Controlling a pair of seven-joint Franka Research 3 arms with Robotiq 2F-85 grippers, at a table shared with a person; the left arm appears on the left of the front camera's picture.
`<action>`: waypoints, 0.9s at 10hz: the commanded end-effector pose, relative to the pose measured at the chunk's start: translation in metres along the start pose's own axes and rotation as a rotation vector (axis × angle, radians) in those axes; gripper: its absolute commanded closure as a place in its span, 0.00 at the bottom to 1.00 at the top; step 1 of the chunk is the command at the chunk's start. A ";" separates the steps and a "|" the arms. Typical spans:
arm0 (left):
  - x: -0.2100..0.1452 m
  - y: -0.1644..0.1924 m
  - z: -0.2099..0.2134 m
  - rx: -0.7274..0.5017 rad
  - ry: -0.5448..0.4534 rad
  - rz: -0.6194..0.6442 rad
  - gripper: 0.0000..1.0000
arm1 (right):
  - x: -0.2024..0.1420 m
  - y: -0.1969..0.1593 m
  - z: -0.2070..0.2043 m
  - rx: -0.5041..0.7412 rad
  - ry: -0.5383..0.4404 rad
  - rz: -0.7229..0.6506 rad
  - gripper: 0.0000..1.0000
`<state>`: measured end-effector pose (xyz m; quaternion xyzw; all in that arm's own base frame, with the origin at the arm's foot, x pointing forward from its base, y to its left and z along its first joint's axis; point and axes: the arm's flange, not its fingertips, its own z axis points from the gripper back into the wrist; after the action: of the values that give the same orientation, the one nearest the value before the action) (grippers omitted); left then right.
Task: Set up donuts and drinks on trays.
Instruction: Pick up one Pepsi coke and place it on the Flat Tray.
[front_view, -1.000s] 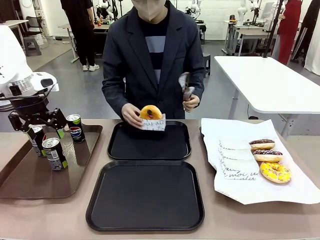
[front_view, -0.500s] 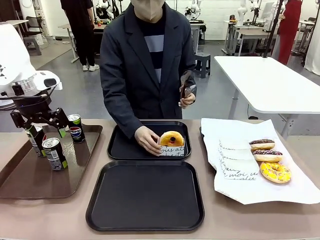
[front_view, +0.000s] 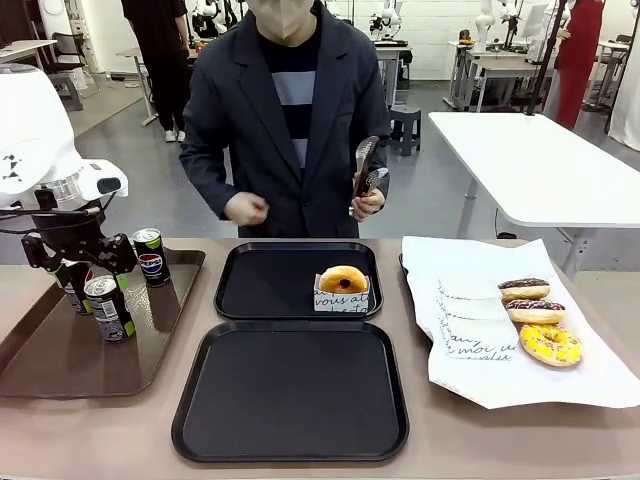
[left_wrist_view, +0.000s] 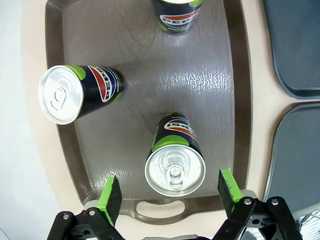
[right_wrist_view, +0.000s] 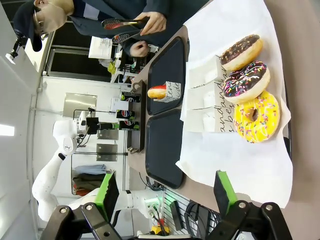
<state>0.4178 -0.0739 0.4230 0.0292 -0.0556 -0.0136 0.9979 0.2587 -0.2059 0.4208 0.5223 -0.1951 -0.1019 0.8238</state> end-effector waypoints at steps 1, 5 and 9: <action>0.001 -0.001 -0.008 0.011 -0.008 0.039 0.00 | 0.000 -0.001 -0.001 0.018 -0.007 0.008 0.00; 0.015 0.002 -0.029 0.009 0.014 0.069 0.00 | 0.000 -0.001 -0.001 0.018 -0.007 0.008 0.00; 0.022 0.001 -0.044 0.004 0.026 0.076 0.00 | 0.000 -0.001 -0.001 0.018 -0.007 0.008 0.00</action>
<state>0.4370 -0.0679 0.3808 0.0206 -0.0346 0.0122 0.9991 0.2587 -0.2058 0.4208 0.5223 -0.1950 -0.1018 0.8239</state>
